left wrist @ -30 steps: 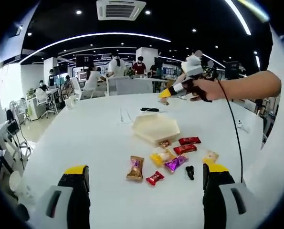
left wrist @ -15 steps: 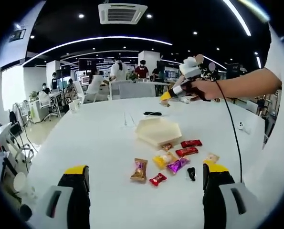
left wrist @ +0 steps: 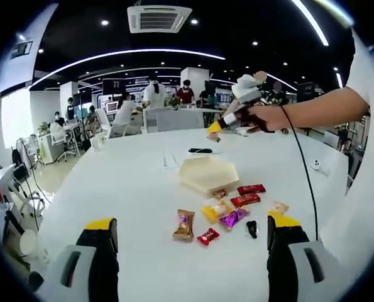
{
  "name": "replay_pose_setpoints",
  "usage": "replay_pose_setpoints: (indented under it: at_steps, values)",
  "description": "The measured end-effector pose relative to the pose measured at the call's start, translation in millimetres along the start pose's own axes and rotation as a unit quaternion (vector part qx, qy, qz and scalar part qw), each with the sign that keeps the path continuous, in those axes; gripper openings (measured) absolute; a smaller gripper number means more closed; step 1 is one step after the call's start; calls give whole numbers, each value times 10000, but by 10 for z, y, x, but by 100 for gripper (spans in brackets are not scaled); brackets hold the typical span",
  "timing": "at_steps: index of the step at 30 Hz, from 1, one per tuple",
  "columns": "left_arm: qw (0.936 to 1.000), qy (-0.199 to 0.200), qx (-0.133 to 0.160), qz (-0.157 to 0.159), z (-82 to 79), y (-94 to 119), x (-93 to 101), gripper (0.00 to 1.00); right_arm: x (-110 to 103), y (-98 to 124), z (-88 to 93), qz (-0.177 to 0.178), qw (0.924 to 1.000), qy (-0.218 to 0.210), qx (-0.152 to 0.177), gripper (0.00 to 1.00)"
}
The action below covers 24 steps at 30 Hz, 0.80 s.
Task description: Place the target food into the container with the food tongs after gripping and lifting it, then release it inside without dropping or visibly crushing the food.
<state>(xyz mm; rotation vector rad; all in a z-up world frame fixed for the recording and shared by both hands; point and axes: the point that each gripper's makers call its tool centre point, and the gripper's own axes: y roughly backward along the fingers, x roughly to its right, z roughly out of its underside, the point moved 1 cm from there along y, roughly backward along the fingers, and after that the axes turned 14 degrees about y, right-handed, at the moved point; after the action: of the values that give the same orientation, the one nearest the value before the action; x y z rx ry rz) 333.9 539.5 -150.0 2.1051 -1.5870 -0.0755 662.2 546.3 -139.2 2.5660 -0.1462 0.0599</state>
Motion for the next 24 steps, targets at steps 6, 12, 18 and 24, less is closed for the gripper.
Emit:
replay_pose_setpoints:
  at_steps: [6,12,18,24]
  values:
    - [10000,3,7,-7,-1,5,-12,100,16,-41,-11,-23,10000,15,-14,20]
    - [10000,23,35,-42,3,12,-42,100,2,-110,10,-72,10000,2,-60,21]
    - [9999,57,31,-91,29,38,-88,100,-20,-140,-9,-104,9999,-3,-53,21]
    - [9999,75,53,-97,15,50,-96,100,-59,-130,-17,-127,9999,-25,-22,22]
